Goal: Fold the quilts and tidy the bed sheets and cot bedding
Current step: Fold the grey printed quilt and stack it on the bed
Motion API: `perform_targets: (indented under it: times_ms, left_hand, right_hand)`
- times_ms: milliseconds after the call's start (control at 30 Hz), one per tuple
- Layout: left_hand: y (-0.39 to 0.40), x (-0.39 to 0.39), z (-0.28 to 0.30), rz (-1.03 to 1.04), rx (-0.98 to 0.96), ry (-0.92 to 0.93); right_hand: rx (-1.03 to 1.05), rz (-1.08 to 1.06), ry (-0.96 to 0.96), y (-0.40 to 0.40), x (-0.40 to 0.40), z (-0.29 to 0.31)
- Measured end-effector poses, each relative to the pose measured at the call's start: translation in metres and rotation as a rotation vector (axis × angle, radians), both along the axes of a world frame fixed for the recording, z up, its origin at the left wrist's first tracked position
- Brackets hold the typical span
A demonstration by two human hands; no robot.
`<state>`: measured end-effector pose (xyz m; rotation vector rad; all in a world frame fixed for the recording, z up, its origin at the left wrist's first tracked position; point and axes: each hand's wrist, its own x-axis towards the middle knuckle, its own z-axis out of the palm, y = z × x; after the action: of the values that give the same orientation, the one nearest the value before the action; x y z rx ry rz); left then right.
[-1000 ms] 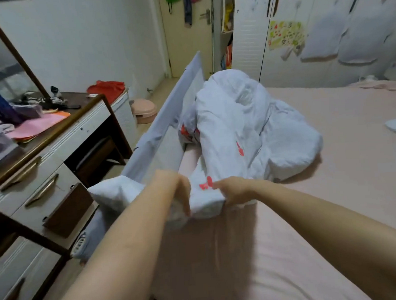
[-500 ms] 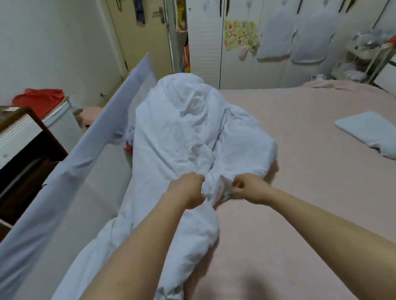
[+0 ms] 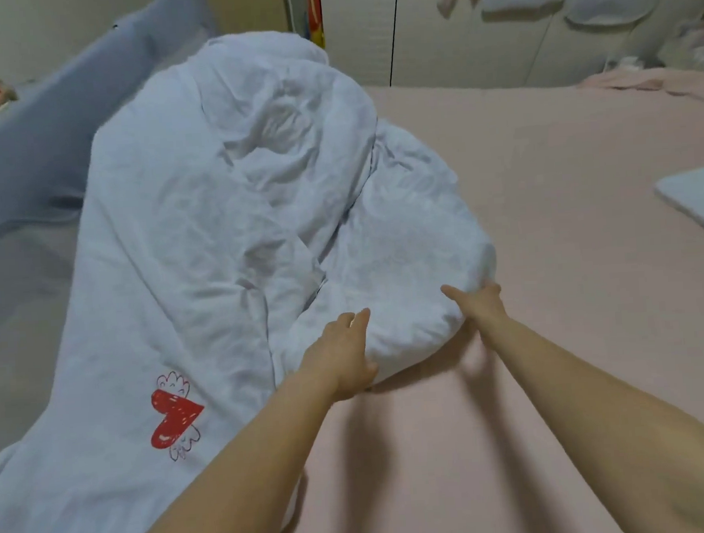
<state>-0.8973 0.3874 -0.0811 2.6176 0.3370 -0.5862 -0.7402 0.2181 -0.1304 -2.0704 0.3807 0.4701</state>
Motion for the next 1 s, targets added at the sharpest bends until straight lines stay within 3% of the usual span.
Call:
perform_targets:
  times_ms: [133,233,300,467,533,633,733,833,933,1000]
  left_hand:
    - [-0.001,0.016,-0.023,0.063,-0.064,0.033]
    - [-0.005,0.017,-0.030,0.116,-0.118,-0.013]
    - [-0.010,0.013,-0.025,0.268,-0.307,-0.063]
    - [0.002,0.007,0.029,1.023,-1.037,-0.150]
    - [0.014,0.003,0.052,1.155,-1.156,-0.137]
    - [0.014,-0.011,0.098,1.046,-1.036,-0.034]
    - [-0.004,-0.041,0.136,0.874,-0.797,0.106]
    - [-0.023,-0.085,0.152,0.636,-0.361,0.101]
    - [-0.036,-0.121,0.168,0.727,-0.439,-0.085]
    - [-0.044,-0.140,0.193,0.715,-0.526,-0.183]
  right_hand:
    - [0.398,-0.351,0.102,0.012,0.032,-0.040]
    - [0.507,-0.410,0.097,0.019,0.047,-0.049]
    - [0.510,-0.282,0.027,0.029,0.042,-0.039]
    - [0.471,0.330,-0.226,0.049,-0.045,0.036]
    - [0.456,0.529,-0.285,0.044,-0.087,0.071]
    - [0.453,0.849,-0.278,0.027,-0.152,0.122]
    - [0.391,0.999,-0.284,0.011,-0.208,0.159]
    - [0.369,1.035,-0.229,-0.002,-0.266,0.187]
    - [0.401,1.065,-0.014,-0.030,-0.294,0.204]
    - [0.558,0.876,0.190,-0.060,-0.297,0.217]
